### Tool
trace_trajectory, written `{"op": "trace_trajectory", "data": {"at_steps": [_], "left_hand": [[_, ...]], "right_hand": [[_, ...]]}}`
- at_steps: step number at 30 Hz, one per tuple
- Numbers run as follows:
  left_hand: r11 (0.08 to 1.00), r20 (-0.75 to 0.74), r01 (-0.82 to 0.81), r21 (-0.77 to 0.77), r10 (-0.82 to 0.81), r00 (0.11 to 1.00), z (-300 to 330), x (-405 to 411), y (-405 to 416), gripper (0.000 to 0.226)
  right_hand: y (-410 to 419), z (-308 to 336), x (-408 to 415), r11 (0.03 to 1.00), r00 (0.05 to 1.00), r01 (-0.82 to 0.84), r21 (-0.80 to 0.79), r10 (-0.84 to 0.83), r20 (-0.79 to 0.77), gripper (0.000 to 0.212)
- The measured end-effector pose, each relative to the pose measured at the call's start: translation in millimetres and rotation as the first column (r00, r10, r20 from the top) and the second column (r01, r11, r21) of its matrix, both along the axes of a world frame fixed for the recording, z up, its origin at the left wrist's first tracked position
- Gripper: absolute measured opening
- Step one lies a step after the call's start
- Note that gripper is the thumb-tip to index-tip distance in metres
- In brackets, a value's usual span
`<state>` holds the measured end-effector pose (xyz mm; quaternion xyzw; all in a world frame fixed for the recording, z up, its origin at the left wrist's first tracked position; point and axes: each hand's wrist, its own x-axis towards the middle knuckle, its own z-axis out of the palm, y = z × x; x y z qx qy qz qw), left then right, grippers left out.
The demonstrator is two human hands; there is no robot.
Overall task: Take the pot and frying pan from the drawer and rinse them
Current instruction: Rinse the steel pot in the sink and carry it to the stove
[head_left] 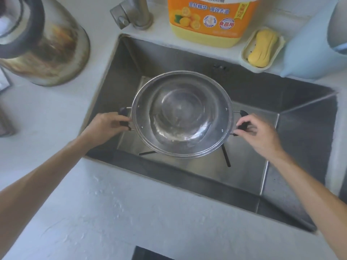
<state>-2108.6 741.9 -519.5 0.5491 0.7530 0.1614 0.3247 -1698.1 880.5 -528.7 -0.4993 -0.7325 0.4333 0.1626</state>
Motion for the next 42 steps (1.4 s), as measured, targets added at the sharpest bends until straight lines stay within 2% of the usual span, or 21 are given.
{"op": "trace_trajectory", "data": {"at_steps": [3,6,8,11,13,15,17,18,20,22,24,27,29,32,37,39,42], "left_hand": [[0.978,-0.172,0.089,0.187,-0.056,0.984,18,7,-7,0.023],[0.943,-0.211,0.071,0.325,-0.001,0.977,44,20,-7,0.019],[0.899,-0.244,0.112,0.424,-0.006,0.970,62,26,-8,0.023],[0.823,-0.268,0.142,0.550,0.013,0.963,85,29,-6,0.018],[0.803,-0.270,0.148,0.578,0.016,0.963,104,34,-2,0.021],[0.798,-0.232,0.137,0.587,0.004,0.973,127,43,0,0.027],[0.806,-0.192,0.134,0.577,-0.026,0.981,144,48,0,0.024],[0.827,-0.158,0.121,0.549,-0.040,0.987,152,50,3,0.023],[0.890,-0.047,0.066,0.451,-0.050,0.998,171,59,8,0.028],[0.935,0.051,0.069,0.348,-0.092,0.994,188,71,13,0.033],[0.949,0.180,0.108,0.298,-0.167,0.969,203,84,19,0.031],[0.923,0.358,0.158,0.352,-0.289,0.888,230,110,22,0.021],[0.898,0.417,0.189,0.397,-0.360,0.835,248,136,24,0.031],[0.860,0.476,0.262,0.439,-0.469,0.744,275,188,32,0.029],[0.728,0.462,0.443,0.524,-0.679,0.570,333,321,41,0.036],[0.646,0.453,0.510,0.568,-0.763,0.461,360,389,33,0.022],[0.515,0.438,0.587,0.624,-0.853,0.283,393,500,3,0.021]], "right_hand": [[-9,21,7,0.938,1.000,-0.028,0.345,0.024,0.015,0.013],[-11,45,16,0.803,0.999,0.004,0.597,-0.027,0.030,0.014],[-10,67,22,0.696,0.999,0.021,0.718,-0.047,0.017,0.023],[-9,102,32,0.532,0.999,0.037,0.846,-0.028,-0.026,0.021],[-10,125,38,0.493,1.000,0.027,0.870,-0.019,-0.021,0.016],[-15,149,43,0.572,0.999,0.037,0.819,-0.041,-0.017,0.011],[-19,172,48,0.729,0.996,0.086,0.679,-0.054,-0.068,0.006],[-22,182,52,0.811,0.992,0.120,0.573,-0.071,-0.107,0.011],[-32,198,62,0.932,0.973,0.206,0.299,-0.161,-0.167,0.035],[-47,212,76,0.959,0.952,0.272,0.083,-0.255,-0.168,0.048],[-70,226,87,0.940,0.931,0.341,-0.020,-0.340,-0.134,0.045],[-116,254,109,0.877,0.867,0.468,-0.107,-0.480,-0.134,0.028],[-148,274,132,0.826,0.809,0.547,-0.136,-0.563,-0.168,0.024],[-200,309,173,0.715,0.692,0.688,-0.121,-0.698,-0.186,0.020],[-314,366,251,0.399,0.372,0.915,-0.051,-0.887,-0.273,0.018],[-364,389,284,0.285,0.267,0.958,-0.013,-0.911,-0.316,0.019],[-447,419,335,0.095,0.098,0.995,0.026,-0.918,-0.384,0.017]]}}
